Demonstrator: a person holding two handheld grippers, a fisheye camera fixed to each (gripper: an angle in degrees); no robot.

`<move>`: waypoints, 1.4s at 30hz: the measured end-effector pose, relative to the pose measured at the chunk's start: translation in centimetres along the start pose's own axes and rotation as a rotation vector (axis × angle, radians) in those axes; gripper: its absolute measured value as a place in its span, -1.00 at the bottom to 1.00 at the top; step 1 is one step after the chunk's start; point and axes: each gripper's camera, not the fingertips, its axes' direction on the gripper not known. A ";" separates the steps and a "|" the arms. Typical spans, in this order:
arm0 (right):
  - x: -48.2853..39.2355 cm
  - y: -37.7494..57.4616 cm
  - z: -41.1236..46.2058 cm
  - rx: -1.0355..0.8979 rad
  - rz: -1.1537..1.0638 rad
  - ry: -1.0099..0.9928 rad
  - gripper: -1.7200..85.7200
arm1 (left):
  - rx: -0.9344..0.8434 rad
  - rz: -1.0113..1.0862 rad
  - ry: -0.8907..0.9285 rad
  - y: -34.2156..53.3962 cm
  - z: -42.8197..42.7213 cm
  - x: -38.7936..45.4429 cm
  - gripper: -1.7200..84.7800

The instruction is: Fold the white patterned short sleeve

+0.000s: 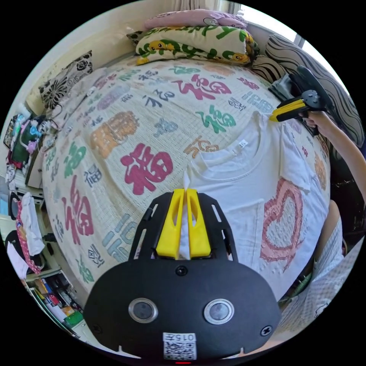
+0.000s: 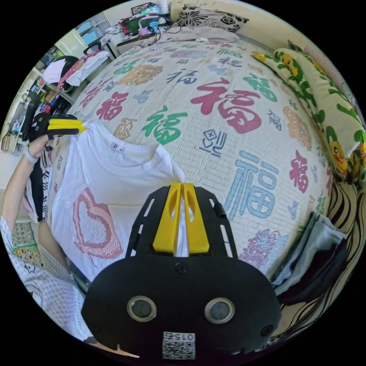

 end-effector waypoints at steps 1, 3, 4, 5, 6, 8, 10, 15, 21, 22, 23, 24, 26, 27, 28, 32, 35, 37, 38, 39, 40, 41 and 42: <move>0.0 0.0 -0.7 0.008 0.007 0.010 -0.98 | 0.010 -0.007 -0.006 -0.3 -0.5 0.0 -0.95; 0.3 -0.1 -3.4 0.047 0.042 0.026 -0.98 | 0.034 -0.029 -0.025 -1.2 -2.1 -0.1 -0.96; 0.4 -0.1 -4.1 0.059 0.050 0.026 -0.98 | 0.039 -0.031 -0.040 -1.4 -2.4 0.1 -0.96; 0.5 0.1 -5.2 0.082 0.072 0.041 -0.98 | 0.056 -0.036 -0.071 -1.6 -3.1 0.4 -0.96; 0.5 0.4 -6.3 0.114 0.098 0.065 -0.98 | 0.102 -0.054 -0.102 -1.6 -4.0 0.7 -0.96; 0.4 1.3 -7.7 0.154 0.127 0.093 -0.98 | 0.182 -0.098 -0.119 -1.1 -5.4 1.2 -0.96; 0.2 2.6 -9.0 0.169 0.131 0.091 -0.98 | 0.227 -0.091 -0.128 -0.1 -6.5 2.2 -0.96; -1.9 11.2 -14.3 0.240 0.059 -0.034 -0.98 | 0.282 -0.006 -0.062 6.9 -9.6 7.0 -0.96; -7.8 27.9 -19.5 0.254 -0.054 -0.187 -0.98 | 0.325 0.163 -0.004 21.6 -14.1 18.6 -0.95; -8.6 29.6 -19.6 0.243 -0.066 -0.197 -0.98 | 0.318 0.173 0.000 23.1 -14.4 20.0 -0.95; -10.1 33.0 -19.8 0.225 -0.078 -0.211 -0.98 | 0.303 0.191 0.009 25.9 -14.7 22.5 -0.95; -11.7 36.2 -19.6 0.200 -0.083 -0.230 -0.98 | 0.277 0.209 0.015 28.6 -14.8 24.9 -0.95; -13.8 40.5 -18.9 0.142 -0.074 -0.258 -0.98 | 0.227 0.221 0.036 32.0 -14.3 28.1 -0.95; -15.1 43.0 -18.1 0.109 -0.070 -0.270 -0.98 | 0.187 0.238 0.037 34.0 -13.8 30.1 -0.95; -15.7 44.1 -17.7 0.090 -0.070 -0.270 -0.98 | 0.165 0.241 0.029 34.9 -13.4 30.9 -0.95; -18.8 48.9 -15.2 0.023 -0.102 -0.172 -0.97 | 0.080 0.248 0.005 39.0 -11.6 35.0 -0.95; -19.7 50.3 -14.3 -0.012 -0.122 -0.106 -0.95 | 0.015 0.264 -0.051 39.9 -10.5 36.6 -0.95; -19.8 50.7 -13.9 -0.065 -0.110 -0.082 -0.93 | -0.031 0.260 -0.067 40.1 -9.7 37.1 -0.95; -19.6 51.0 -13.6 -0.118 -0.094 -0.066 -0.90 | -0.075 0.257 -0.078 40.2 -9.2 37.3 -0.94; -19.4 51.5 -13.7 -0.150 -0.073 -0.043 -0.88 | -0.124 0.248 -0.089 40.4 -8.8 37.3 -0.94; -19.3 51.9 -14.0 -0.152 -0.067 -0.038 -0.88 | -0.150 0.242 -0.093 40.6 -8.7 37.2 -0.93; -19.0 52.6 -14.8 -0.132 -0.046 -0.038 -0.88 | -0.201 0.215 -0.118 40.9 -8.8 37.0 -0.93; -18.7 53.3 -16.0 -0.087 -0.020 -0.042 -0.89 | -0.209 0.185 -0.150 41.2 -9.5 36.7 -0.92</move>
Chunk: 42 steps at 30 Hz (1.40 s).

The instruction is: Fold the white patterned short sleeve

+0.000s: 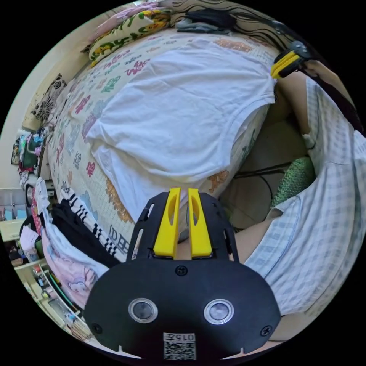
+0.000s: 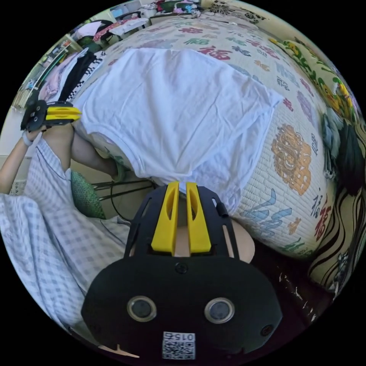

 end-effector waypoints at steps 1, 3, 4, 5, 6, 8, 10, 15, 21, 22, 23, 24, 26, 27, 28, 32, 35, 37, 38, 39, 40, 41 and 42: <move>0.1 0.3 -0.6 0.025 0.007 -0.007 -0.90 | 0.011 -0.017 -0.008 0.3 -0.5 -0.2 -0.92; 0.3 1.0 -2.3 0.108 0.019 -0.051 -0.93 | 0.091 -0.118 0.007 1.2 -2.9 -1.6 -0.92; 0.2 0.9 -2.4 0.115 0.015 -0.066 -0.93 | 0.122 -0.146 0.026 1.2 -3.5 -1.9 -0.91; 0.2 0.6 -2.3 0.111 0.012 -0.090 -0.94 | 0.190 -0.182 0.079 1.2 -4.4 -2.6 -0.91; 0.1 0.2 -1.9 0.092 0.005 -0.104 -0.94 | 0.238 -0.194 0.122 0.9 -4.8 -3.0 -0.91; 0.0 -0.4 -0.7 0.043 0.004 -0.098 -0.95 | 0.223 -0.201 0.147 -0.1 -4.1 -3.3 -0.90; 0.2 -0.7 0.9 -0.030 0.010 -0.078 -0.96 | 0.148 -0.216 0.155 -1.0 -2.1 -3.8 -0.89; 3.1 0.8 -0.3 -0.068 0.039 -0.136 -0.95 | 0.049 -0.311 0.299 0.8 0.4 -8.2 -0.88; 15.3 3.7 -6.8 0.205 0.308 -0.281 -0.86 | 0.329 -0.627 0.398 6.3 -4.0 -20.4 -0.81; 16.7 3.7 -7.3 0.234 0.340 -0.297 -0.85 | 0.363 -0.668 0.413 6.6 -4.1 -21.8 -0.80; 19.2 3.5 -8.0 0.286 0.395 -0.319 -0.83 | 0.414 -0.728 0.432 6.9 -4.2 -24.4 -0.78; 21.3 3.1 -8.3 0.316 0.434 -0.337 -0.80 | 0.433 -0.775 0.431 6.7 -4.0 -26.7 -0.77; 24.1 2.2 -8.2 0.332 0.489 -0.381 -0.78 | 0.414 -0.834 0.443 6.1 -2.9 -29.8 -0.75; 25.7 1.6 -7.9 0.331 0.521 -0.422 -0.76 | 0.390 -0.862 0.466 5.5 -2.0 -31.5 -0.73; 26.5 1.2 -7.7 0.327 0.533 -0.440 -0.75 | 0.377 -0.874 0.473 5.2 -1.6 -32.3 -0.73; 29.9 -0.9 -6.4 0.280 0.576 -0.488 -0.72 | 0.317 -0.923 0.480 4.1 0.4 -36.1 -0.71; 31.5 -1.9 -5.2 0.230 0.589 -0.509 -0.74 | 0.292 -0.947 0.561 4.0 2.1 -37.9 -0.72; 32.2 -2.1 -4.4 0.202 0.597 -0.550 -0.79 | 0.262 -0.968 0.581 4.2 3.1 -38.9 -0.75; 32.6 -2.2 -4.0 0.187 0.604 -0.564 -0.83 | 0.260 -0.978 0.607 4.5 3.6 -39.5 -0.79; 32.9 -2.1 -3.7 0.179 0.616 -0.560 -0.87 | 0.283 -0.981 0.654 4.9 4.0 -40.0 -0.85; 33.0 -2.0 -3.7 0.180 0.609 -0.557 -0.88 | 0.302 -0.983 0.677 5.3 4.0 -40.3 -0.88; 33.4 -1.8 -3.7 0.180 0.607 -0.553 -0.92 | 0.342 -0.992 0.711 6.0 4.0 -40.8 -0.92; 33.9 -1.4 -3.9 0.186 0.611 -0.542 -0.94 | 0.371 -1.005 0.714 6.8 3.9 -41.3 -0.94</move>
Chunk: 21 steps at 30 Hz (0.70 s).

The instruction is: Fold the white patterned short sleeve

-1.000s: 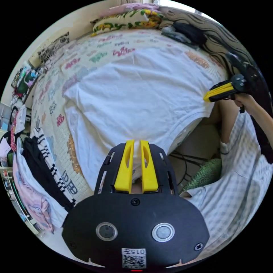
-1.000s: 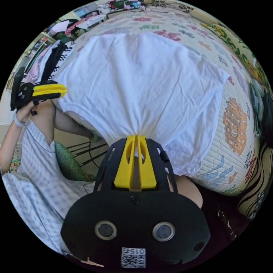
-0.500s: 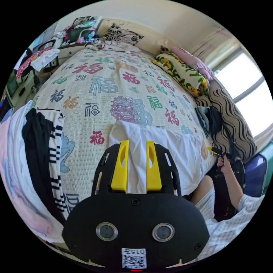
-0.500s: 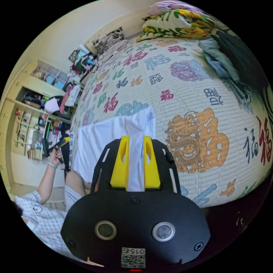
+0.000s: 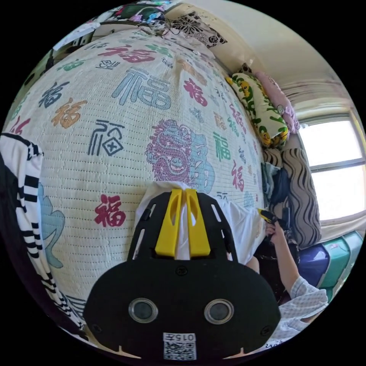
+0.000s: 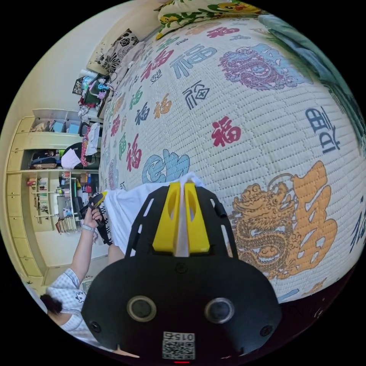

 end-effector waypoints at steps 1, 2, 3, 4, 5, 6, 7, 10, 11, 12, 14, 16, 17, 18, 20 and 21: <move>0.2 0.0 -0.3 0.011 -0.001 0.004 -0.95 | 0.015 -0.003 -0.002 0.0 -0.5 -0.3 -0.95; 0.7 0.1 -1.0 0.028 0.003 0.013 -0.96 | 0.044 -0.011 -0.012 0.0 -1.4 -0.9 -0.95; 1.3 0.2 -1.6 0.048 0.014 0.019 -0.97 | 0.073 -0.022 -0.011 0.0 -2.4 -1.6 -0.95; 1.6 0.2 -1.8 0.058 0.021 0.018 -0.97 | 0.086 -0.028 -0.006 0.0 -2.9 -1.9 -0.95; 2.3 0.2 -2.1 0.069 0.039 0.003 -0.97 | 0.098 -0.035 0.006 -0.1 -3.5 -2.5 -0.95; 3.0 0.2 -1.9 0.063 0.064 -0.020 -0.97 | 0.085 -0.030 0.005 -0.2 -3.6 -2.8 -0.95; 3.2 0.2 -1.7 0.062 0.079 -0.024 -0.97 | 0.078 -0.026 -0.011 -0.2 -3.5 -2.9 -0.94; 3.7 0.3 -0.6 0.063 0.091 -0.013 -0.94 | 0.063 -0.005 -0.078 -0.1 -2.8 -2.8 -0.92; 3.7 0.5 -0.6 0.070 0.090 -0.009 -0.91 | 0.063 -0.014 -0.078 0.1 -2.9 -2.9 -0.90; 3.7 0.9 -1.1 0.088 0.090 0.003 -0.88 | 0.081 -0.023 -0.084 0.4 -3.7 -3.1 -0.87; 3.6 1.8 -2.2 0.116 0.076 0.045 -0.87 | 0.124 -0.018 -0.083 1.3 -5.5 -3.2 -0.83; 2.8 3.4 -3.3 0.130 0.009 0.065 -0.88 | 0.128 0.017 -0.045 2.7 -7.5 -2.9 -0.79; 1.9 4.8 -3.5 0.110 -0.054 0.059 -0.87 | 0.104 0.063 -0.028 4.1 -8.5 -2.1 -0.78; 0.8 6.5 -3.1 0.069 -0.109 0.073 -0.86 | 0.081 0.123 -0.042 5.8 -9.3 -0.9 -0.77; -0.7 9.3 -1.7 -0.002 -0.168 0.118 -0.83 | 0.064 0.185 -0.108 9.2 -10.2 0.9 -0.76; -1.4 11.4 -0.6 -0.026 -0.188 0.126 -0.81 | 0.051 0.198 -0.147 11.5 -10.4 1.7 -0.74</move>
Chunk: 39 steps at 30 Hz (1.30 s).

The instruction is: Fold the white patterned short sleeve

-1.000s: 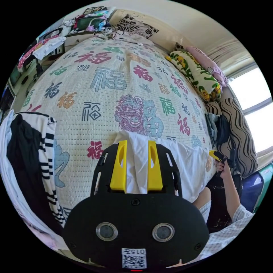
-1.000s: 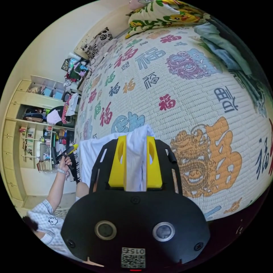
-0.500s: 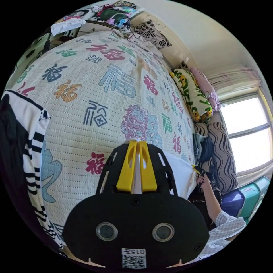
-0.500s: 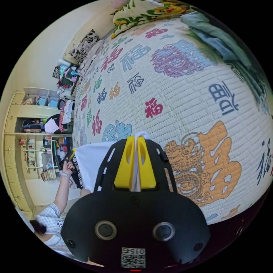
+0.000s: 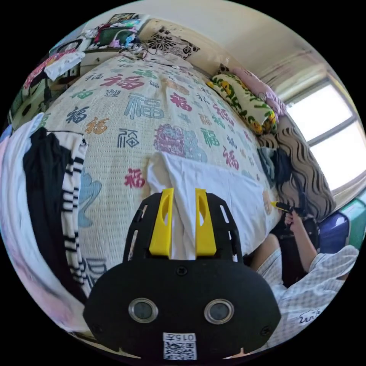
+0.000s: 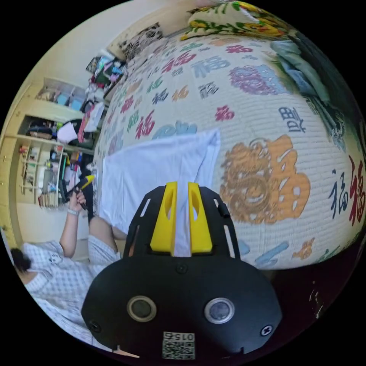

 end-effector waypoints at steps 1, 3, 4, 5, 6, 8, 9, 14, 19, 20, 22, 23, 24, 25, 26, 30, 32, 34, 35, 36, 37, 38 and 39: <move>-0.5 0.9 0.6 -0.013 -0.005 -0.003 -0.80 | -0.010 0.002 -0.011 1.1 -0.1 0.5 -0.73; -1.8 3.8 3.3 -0.072 0.009 -0.015 -0.76 | -0.064 -0.028 -0.031 5.0 0.4 1.7 -0.70; -2.0 4.3 4.0 -0.083 0.010 -0.019 -0.75 | -0.077 -0.037 -0.028 5.9 0.7 1.9 -0.69; -2.4 5.3 5.3 -0.108 0.016 -0.015 -0.75 | -0.107 -0.058 -0.039 7.4 1.3 2.1 -0.68; -2.7 5.9 6.5 -0.128 0.019 -0.011 -0.75 | -0.130 -0.084 -0.043 8.7 1.8 2.2 -0.68; -3.1 6.4 7.7 -0.128 0.030 -0.035 -0.76 | -0.136 -0.118 -0.036 10.1 2.2 2.3 -0.68; -3.3 6.5 8.5 -0.125 0.040 -0.052 -0.77 | -0.134 -0.135 -0.016 10.7 2.4 2.3 -0.68; -3.4 6.2 10.9 -0.133 0.063 -0.071 -0.89 | -0.160 -0.133 0.012 12.0 2.9 2.8 -0.85; -1.7 7.1 10.7 -0.057 0.118 -0.198 -0.93 | -0.102 -0.142 0.060 13.3 0.2 3.2 -0.97; -1.2 7.3 11.0 -0.043 0.130 -0.225 -0.93 | -0.097 -0.137 0.063 13.7 -0.2 3.5 -0.97; -0.7 7.4 12.2 -0.061 0.152 -0.246 -0.92 | -0.119 -0.141 0.057 14.2 0.1 3.6 -0.96; -0.6 7.5 13.1 -0.074 0.163 -0.245 -0.91 | -0.142 -0.152 0.038 14.5 0.6 3.5 -0.94; -0.9 7.5 13.9 -0.083 0.171 -0.222 -0.89 | -0.174 -0.170 0.016 14.7 1.2 3.3 -0.92; -1.0 7.6 14.3 -0.089 0.181 -0.209 -0.89 | -0.195 -0.182 0.015 14.8 1.5 3.2 -0.90; -1.3 7.6 15.1 -0.096 0.186 -0.206 -0.87 | -0.201 -0.197 0.044 14.9 1.5 3.1 -0.85; -3.0 6.6 18.5 -0.124 0.184 -0.247 -0.83 | -0.178 -0.202 0.069 15.0 0.8 3.6 -0.79; -3.9 5.9 20.3 -0.140 0.179 -0.219 -0.87 | -0.197 -0.202 0.069 14.9 1.3 3.7 -0.82; -4.8 5.3 22.0 -0.169 0.171 -0.153 -0.91 | -0.211 -0.214 0.019 14.9 1.4 3.5 -0.89; -5.3 5.0 22.9 -0.177 0.162 -0.119 -0.92 | -0.217 -0.224 0.035 15.0 1.4 3.1 -0.93; -5.6 4.9 23.6 -0.179 0.164 -0.098 -0.93 | -0.218 -0.242 0.048 15.2 1.3 2.9 -0.94; -5.8 4.8 24.0 -0.179 0.163 -0.090 -0.93 | -0.218 -0.242 0.047 15.2 1.2 2.9 -0.94; -6.4 4.6 24.9 -0.183 0.155 -0.075 -0.93 | -0.216 -0.232 0.037 15.3 1.1 3.2 -0.94; -7.2 4.4 25.9 -0.188 0.143 -0.054 -0.92 | -0.213 -0.223 0.027 15.5 0.9 3.5 -0.93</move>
